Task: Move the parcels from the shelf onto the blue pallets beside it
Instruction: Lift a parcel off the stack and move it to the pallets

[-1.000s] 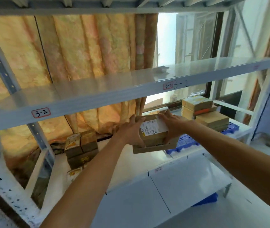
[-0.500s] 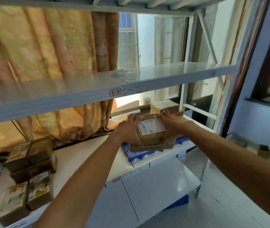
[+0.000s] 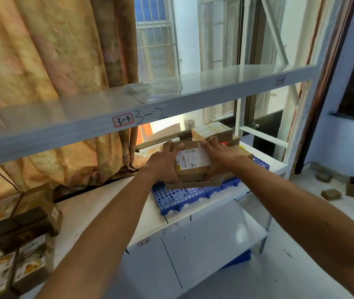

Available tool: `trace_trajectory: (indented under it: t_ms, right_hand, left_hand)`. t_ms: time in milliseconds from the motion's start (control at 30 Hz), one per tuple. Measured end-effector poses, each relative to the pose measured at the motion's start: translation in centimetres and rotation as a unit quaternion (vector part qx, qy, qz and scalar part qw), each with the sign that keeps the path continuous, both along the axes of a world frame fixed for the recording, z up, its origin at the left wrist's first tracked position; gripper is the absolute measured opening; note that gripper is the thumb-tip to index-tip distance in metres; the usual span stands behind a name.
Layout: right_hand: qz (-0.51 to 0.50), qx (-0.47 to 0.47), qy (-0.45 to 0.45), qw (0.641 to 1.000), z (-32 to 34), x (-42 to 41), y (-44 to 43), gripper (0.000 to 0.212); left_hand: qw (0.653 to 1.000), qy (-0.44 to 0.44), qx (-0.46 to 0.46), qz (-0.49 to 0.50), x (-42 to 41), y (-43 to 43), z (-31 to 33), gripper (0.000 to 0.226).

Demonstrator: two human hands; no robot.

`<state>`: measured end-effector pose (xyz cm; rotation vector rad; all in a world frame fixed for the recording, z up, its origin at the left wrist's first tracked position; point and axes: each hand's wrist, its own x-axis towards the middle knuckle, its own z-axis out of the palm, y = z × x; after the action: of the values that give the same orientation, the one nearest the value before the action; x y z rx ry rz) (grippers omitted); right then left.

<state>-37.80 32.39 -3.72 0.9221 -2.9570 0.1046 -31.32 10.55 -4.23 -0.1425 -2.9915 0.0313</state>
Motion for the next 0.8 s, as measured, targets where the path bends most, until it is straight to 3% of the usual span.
trace_trajectory:
  t_ms: [800]
  right_hand:
    - [0.135, -0.026, 0.055, 0.989, -1.8, -13.5, -10.4, 0.149]
  left_hand:
    - [0.986, 0.067, -0.002, 0.151, -8.2, -6.8, -3.5, 0.136]
